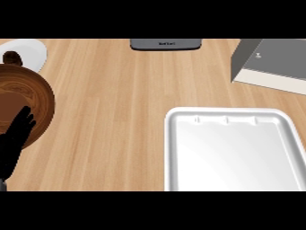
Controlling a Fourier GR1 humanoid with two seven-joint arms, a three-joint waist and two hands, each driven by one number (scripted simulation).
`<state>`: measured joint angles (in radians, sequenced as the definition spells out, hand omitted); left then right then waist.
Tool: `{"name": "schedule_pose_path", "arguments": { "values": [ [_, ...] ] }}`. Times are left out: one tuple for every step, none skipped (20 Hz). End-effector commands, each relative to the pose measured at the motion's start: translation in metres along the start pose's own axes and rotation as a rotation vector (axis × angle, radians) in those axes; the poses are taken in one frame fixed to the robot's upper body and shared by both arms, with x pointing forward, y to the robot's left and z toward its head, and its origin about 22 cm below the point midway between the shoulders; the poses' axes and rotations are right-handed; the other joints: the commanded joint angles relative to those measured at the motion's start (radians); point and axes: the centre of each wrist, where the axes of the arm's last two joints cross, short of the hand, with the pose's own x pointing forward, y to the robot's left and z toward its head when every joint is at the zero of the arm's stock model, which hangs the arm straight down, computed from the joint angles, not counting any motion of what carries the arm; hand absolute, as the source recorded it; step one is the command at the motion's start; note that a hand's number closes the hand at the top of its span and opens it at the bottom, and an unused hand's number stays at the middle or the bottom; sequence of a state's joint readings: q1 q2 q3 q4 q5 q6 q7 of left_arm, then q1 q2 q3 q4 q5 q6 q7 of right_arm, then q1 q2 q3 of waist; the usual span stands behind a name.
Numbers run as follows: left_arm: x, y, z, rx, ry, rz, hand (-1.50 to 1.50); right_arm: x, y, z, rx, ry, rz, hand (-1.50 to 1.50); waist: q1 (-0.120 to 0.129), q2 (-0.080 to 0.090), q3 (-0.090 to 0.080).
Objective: Pick the pear from the tray and place it in the tiered shelf
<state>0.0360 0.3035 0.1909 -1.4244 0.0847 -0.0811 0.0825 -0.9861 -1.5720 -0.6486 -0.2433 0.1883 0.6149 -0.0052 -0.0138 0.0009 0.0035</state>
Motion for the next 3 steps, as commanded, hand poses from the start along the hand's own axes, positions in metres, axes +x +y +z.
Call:
{"name": "schedule_pose_path", "arguments": {
  "values": [
    [0.004,0.001,0.0,0.01,0.011,0.014,0.0,0.004,-0.043,0.036,0.025,0.006,0.008,-1.5,-0.012,-0.002,0.004],
    [-0.009,-0.005,0.003,0.033,0.001,0.025,0.0,-0.005,-0.045,0.039,0.024,0.003,0.0,-1.5,-0.022,-0.002,0.004],
    [-0.009,-0.003,0.003,0.022,0.018,0.02,0.0,-0.001,-0.052,0.045,0.02,-0.021,0.01,-1.5,-0.025,-0.003,0.004]
  ]
}}
